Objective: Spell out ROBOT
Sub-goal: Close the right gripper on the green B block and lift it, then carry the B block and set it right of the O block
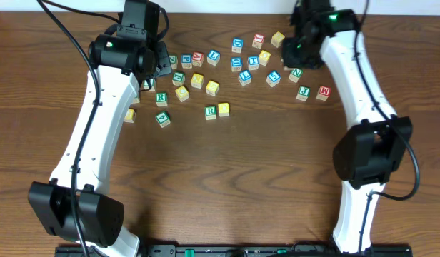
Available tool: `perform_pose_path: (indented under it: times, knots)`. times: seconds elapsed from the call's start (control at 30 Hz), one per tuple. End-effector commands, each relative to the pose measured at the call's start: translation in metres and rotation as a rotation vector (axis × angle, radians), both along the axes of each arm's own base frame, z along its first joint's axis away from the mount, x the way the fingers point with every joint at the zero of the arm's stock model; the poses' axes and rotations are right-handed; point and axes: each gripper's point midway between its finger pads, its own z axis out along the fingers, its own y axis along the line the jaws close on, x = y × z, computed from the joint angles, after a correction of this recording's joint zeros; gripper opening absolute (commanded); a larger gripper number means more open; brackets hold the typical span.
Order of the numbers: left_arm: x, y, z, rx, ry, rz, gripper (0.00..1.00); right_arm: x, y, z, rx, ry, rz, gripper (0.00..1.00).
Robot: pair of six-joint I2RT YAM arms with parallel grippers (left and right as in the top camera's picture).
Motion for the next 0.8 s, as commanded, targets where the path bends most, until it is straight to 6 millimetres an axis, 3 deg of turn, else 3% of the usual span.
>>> perform_pose_path:
  times: [0.0, 0.03, 0.2, 0.4, 0.53, 0.77]
  knots:
    - [0.000, 0.002, 0.005, 0.002, -0.012, 0.001, 0.54, -0.016, 0.033, -0.013, 0.021, 0.062, 0.044, 0.13]
    - [0.000, 0.002, 0.005, 0.003, -0.011, 0.000, 0.55, -0.023, 0.047, -0.017, 0.019, 0.080, 0.070, 0.13]
    - [0.000, 0.002, 0.005, 0.003, -0.011, 0.000, 0.55, -0.039, 0.083, -0.036, 0.010, 0.119, 0.115, 0.15]
    - [0.000, 0.002, 0.005, 0.003, -0.011, 0.000, 0.54, -0.054, 0.112, -0.068, -0.008, 0.188, 0.134, 0.15]
    - [0.000, 0.002, 0.005, 0.003, -0.011, 0.000, 0.55, -0.063, 0.124, -0.084, -0.029, 0.217, 0.163, 0.15]
    - [0.000, 0.002, 0.005, 0.003, -0.011, 0.000, 0.54, -0.060, 0.121, -0.091, -0.125, 0.180, 0.135, 0.16]
